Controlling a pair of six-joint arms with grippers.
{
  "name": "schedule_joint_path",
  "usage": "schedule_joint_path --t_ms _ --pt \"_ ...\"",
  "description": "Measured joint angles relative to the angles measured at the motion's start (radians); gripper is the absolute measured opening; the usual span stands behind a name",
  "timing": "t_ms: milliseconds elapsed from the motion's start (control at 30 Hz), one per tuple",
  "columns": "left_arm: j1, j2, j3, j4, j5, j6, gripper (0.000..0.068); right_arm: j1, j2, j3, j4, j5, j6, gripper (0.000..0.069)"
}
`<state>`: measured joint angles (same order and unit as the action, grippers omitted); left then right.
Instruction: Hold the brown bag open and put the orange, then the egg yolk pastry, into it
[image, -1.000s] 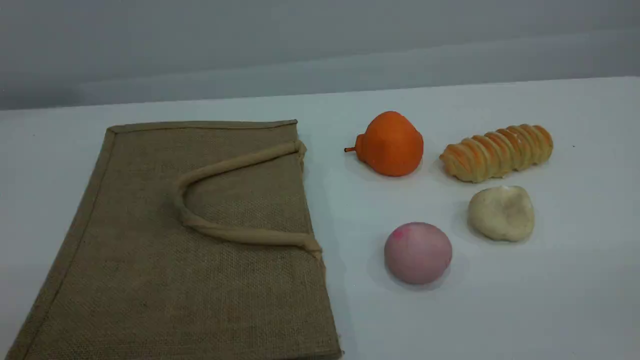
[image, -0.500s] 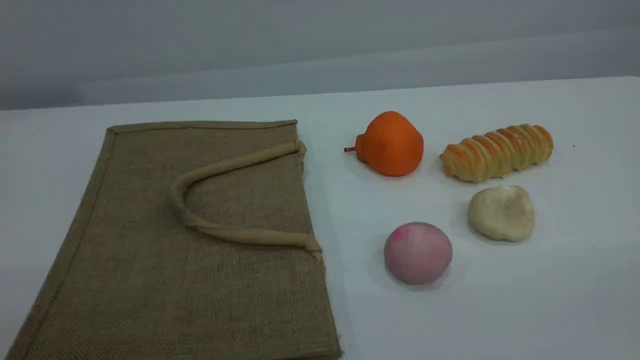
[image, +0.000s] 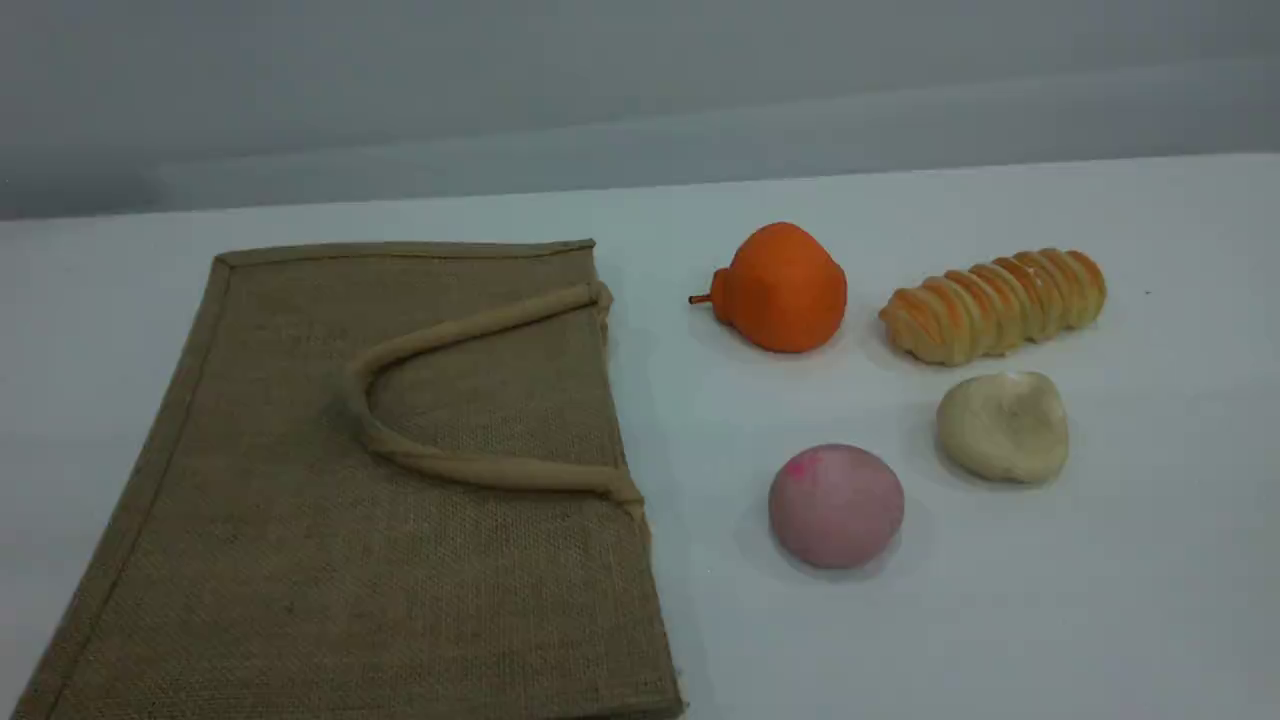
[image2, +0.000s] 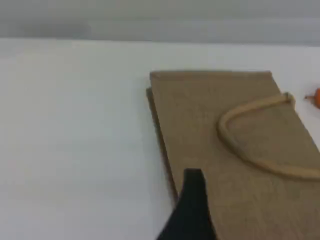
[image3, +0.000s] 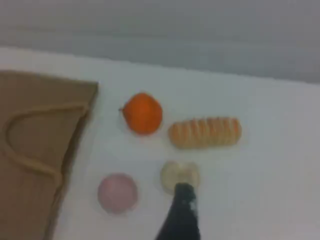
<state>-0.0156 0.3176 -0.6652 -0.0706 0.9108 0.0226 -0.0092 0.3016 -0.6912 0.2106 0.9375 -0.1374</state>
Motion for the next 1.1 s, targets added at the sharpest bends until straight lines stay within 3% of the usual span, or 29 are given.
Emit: schedule_joint_path --t_ms 433,933,1100 --pt "0.0 0.622 -0.285 -0.008 -0.033 -0.033 0.057 0.0 0.434 -0.275 0.0 -0.034 -0.002 0.0584" --pt "0.0 1.056 -0.337 -0.015 -0.17 -0.059 0.057 0.0 0.633 -0.285 -0.001 -0.108 -0.003 0.0584" --pt "-0.011 1.151 -0.337 -0.066 -0.215 -0.059 0.057 0.0 0.673 -0.285 -0.001 -0.119 -0.003 0.0584"
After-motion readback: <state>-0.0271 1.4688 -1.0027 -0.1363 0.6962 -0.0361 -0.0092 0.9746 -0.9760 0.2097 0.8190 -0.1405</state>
